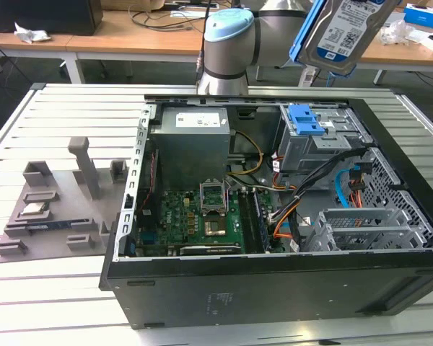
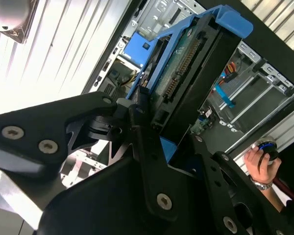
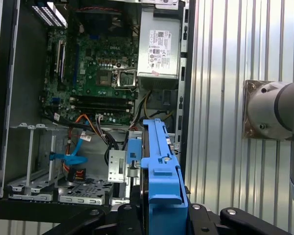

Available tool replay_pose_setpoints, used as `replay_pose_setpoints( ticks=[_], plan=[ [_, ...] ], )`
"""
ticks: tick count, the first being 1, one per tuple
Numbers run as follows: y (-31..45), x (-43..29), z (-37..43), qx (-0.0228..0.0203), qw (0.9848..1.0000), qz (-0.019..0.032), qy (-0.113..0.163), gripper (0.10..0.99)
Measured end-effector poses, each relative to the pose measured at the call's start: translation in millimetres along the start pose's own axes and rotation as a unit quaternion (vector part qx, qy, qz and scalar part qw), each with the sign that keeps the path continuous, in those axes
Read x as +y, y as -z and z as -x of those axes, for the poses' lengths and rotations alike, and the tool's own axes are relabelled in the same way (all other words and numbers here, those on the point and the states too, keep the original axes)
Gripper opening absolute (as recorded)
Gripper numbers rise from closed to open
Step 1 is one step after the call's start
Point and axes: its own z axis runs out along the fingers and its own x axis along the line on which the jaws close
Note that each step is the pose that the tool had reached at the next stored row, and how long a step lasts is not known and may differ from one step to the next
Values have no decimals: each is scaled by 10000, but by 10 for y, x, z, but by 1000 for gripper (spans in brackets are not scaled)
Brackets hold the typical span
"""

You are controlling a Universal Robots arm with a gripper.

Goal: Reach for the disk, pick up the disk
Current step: 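Pick up the disk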

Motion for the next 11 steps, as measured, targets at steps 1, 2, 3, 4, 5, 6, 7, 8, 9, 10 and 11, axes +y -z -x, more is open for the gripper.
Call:
replay_pose_setpoints(
  ticks=[1,2,3,4,5,6,7,8,9,10,11],
  plan=[
    [1,-14,-1,0,10000,0,0,365],
    [1,-25,-1,-1,10000,0,0,365],
    [1,-26,-1,0,10000,0,-1,365],
    [2,-26,-2,0,10000,0,-1,365],
    [1,-26,-2,0,10000,0,-1,365],
    [1,-27,-2,0,10000,0,-1,365],
    [1,-27,-3,0,10000,0,-1,365],
    [2,-26,-8,1,10000,0,-1,365],
    [2,-26,-15,1,10000,0,0,365],
    [1,-25,-40,0,10000,0,0,365],
    [1,-23,-72,1,10000,0,0,365]
  ],
)
